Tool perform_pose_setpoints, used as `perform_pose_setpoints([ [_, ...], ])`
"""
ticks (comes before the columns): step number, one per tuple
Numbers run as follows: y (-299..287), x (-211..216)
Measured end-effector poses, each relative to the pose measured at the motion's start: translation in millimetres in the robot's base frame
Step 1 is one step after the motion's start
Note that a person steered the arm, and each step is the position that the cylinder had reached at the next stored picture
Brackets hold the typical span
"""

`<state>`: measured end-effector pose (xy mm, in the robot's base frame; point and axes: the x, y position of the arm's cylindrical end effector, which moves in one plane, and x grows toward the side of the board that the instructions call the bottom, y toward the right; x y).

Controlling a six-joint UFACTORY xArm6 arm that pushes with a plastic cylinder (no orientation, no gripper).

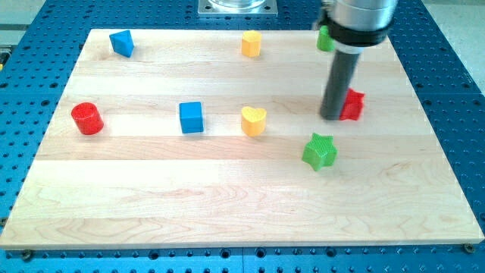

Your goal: Nudge the red star

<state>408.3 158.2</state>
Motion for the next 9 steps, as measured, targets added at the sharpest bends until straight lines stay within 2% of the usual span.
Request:
perform_pose_setpoints([
  [1, 2, -36],
  [2, 38, -25],
  [3, 31, -12],
  [5, -71, -16],
  [9, -80, -26],
])
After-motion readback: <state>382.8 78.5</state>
